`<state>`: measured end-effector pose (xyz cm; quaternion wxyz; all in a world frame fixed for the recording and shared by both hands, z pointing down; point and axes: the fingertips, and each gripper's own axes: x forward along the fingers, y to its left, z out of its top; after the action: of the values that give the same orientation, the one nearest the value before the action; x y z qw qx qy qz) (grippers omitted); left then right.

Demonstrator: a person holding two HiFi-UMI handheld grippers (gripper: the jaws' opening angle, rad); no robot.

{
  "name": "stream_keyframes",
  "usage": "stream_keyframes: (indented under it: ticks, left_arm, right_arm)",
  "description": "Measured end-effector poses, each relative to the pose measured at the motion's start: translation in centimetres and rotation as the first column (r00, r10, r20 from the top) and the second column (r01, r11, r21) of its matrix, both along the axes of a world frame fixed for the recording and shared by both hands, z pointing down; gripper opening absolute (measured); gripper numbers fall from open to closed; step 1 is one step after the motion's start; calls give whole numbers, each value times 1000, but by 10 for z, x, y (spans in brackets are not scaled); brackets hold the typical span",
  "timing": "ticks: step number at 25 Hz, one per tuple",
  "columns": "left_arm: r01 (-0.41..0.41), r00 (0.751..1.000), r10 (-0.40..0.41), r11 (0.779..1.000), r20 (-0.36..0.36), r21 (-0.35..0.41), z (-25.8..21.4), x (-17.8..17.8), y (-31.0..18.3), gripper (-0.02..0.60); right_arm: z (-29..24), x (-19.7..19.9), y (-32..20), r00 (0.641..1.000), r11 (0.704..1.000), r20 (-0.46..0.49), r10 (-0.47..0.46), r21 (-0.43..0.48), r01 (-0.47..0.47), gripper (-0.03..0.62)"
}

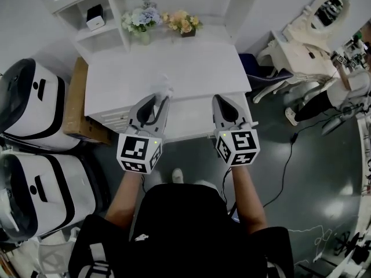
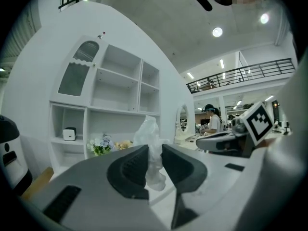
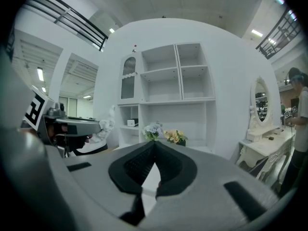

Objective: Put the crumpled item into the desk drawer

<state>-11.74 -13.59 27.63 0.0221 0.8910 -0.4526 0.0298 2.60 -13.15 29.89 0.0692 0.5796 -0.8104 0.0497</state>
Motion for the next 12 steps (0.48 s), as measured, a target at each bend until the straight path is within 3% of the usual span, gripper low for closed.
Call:
stream_keyframes:
  ticks: [12]
  left_arm:
    - [-41, 998, 42, 999, 46, -23, 20, 14, -27, 75]
  right_arm:
    - [25, 10, -25, 1000, 999, 3, 17, -41, -17, -5]
